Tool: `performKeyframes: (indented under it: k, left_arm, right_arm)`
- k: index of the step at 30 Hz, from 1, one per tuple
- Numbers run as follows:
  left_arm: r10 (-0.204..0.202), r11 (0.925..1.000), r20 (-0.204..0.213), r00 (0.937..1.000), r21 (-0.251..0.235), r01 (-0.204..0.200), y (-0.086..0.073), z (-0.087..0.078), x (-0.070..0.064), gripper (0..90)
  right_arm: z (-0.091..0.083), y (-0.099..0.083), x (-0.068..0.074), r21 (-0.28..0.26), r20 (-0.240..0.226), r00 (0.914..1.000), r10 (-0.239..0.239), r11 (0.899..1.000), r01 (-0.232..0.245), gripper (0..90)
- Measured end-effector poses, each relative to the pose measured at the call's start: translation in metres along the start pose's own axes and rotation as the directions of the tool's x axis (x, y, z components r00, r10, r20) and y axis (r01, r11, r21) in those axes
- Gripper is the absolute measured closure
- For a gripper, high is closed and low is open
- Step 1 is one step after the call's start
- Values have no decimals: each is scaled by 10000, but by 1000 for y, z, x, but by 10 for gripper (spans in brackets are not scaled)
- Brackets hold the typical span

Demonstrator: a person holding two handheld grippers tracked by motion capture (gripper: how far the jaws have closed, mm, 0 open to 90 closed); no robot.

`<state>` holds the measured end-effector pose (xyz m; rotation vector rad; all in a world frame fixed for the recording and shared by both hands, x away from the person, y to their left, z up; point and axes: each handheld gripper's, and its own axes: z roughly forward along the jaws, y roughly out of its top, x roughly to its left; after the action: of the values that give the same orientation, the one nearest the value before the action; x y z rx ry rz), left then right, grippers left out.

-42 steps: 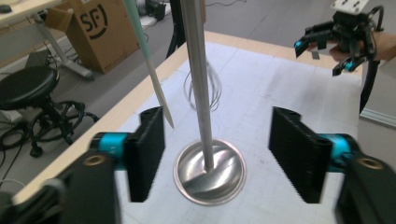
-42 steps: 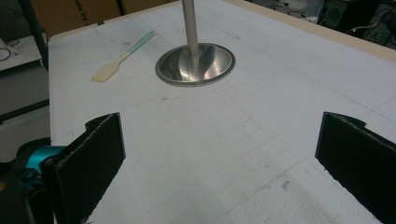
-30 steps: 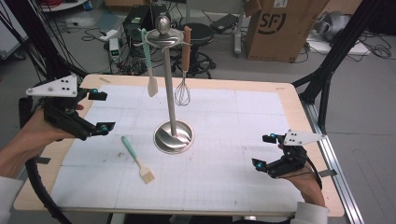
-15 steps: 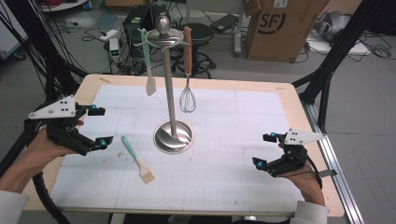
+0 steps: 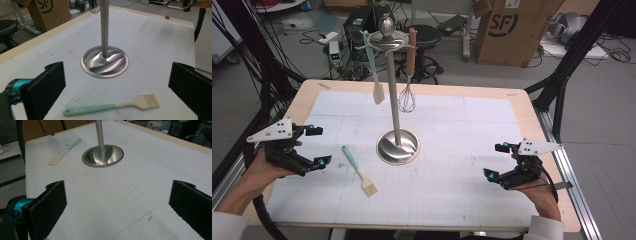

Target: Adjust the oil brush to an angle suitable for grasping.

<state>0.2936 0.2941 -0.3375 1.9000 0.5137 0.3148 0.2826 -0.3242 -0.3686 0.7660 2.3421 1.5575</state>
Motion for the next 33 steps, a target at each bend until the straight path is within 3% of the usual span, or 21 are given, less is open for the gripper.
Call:
performKeyframes:
  k: [19, 33]
  left_arm:
    - [543, 9956, 356, 9979, 740, -568, -4, 10, -10, 18]
    - [904, 9825, 810, 9926, 1556, -1021, -1, 32, -18, 38]
  right_arm:
    - [2, 2, 3, 71, -23, 10000, -67, 10000, 67, 2]
    - [3, 2, 3, 113, -62, 9999, -86, 9999, 86, 2]
